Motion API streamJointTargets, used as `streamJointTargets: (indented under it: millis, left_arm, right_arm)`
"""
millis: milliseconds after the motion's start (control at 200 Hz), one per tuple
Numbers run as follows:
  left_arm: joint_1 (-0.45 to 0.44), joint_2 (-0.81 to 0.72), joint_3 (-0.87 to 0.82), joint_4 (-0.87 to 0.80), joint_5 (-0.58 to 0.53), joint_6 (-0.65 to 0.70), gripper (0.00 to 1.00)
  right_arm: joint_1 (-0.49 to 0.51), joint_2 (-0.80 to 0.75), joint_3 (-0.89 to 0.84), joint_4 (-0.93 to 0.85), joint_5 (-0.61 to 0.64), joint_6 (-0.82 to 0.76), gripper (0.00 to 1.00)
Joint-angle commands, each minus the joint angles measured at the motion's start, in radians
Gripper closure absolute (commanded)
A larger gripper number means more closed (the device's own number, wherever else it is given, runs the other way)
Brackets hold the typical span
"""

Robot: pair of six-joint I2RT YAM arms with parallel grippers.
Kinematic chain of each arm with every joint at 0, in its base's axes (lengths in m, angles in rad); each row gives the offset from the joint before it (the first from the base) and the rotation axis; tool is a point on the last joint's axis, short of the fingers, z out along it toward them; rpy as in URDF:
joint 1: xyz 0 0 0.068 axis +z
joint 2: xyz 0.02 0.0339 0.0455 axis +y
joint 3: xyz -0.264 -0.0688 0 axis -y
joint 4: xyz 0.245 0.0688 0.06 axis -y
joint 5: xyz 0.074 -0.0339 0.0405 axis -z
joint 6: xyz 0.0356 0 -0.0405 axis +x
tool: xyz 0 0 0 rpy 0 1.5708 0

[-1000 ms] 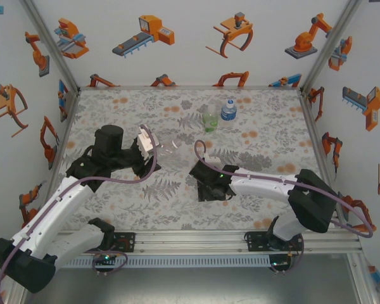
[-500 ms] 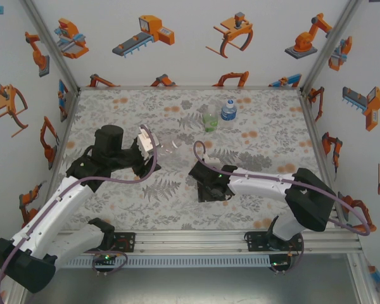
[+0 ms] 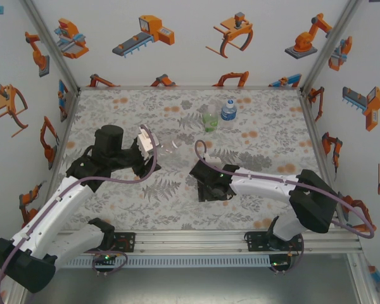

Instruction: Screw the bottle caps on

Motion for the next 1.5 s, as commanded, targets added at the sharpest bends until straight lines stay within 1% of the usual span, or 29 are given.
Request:
streamJointTargets:
  millis: [0,426,636,1277,1417,1497]
  left_arm:
    - [0.007,-0.004,0.012,0.014,0.031,-0.005,1.00]
    - [0.006,-0.003,0.013,0.014,0.033,-0.006,1.00]
    - [0.006,0.000,0.014,0.015,0.033,-0.006,1.00]
    - [0.007,0.008,0.015,0.014,0.042,-0.006,1.00]
    - [0.007,0.010,0.015,0.014,0.040,-0.006,1.00]
    - [0.009,0.011,0.015,0.014,0.040,-0.005,1.00]
  right_arm:
    - [0.005,-0.014,0.024,-0.034,0.029,0.003,0.46]
    - [0.003,0.001,0.020,-0.039,0.037,0.003,0.46]
    - [0.003,0.026,0.010,-0.012,0.026,0.005,0.48]
    - [-0.018,0.047,-0.037,0.053,-0.019,0.025,0.61]
    - [-0.026,0.046,-0.053,0.074,-0.032,0.026,0.68]
    - [-0.033,0.045,-0.066,0.090,-0.042,0.029,0.70]
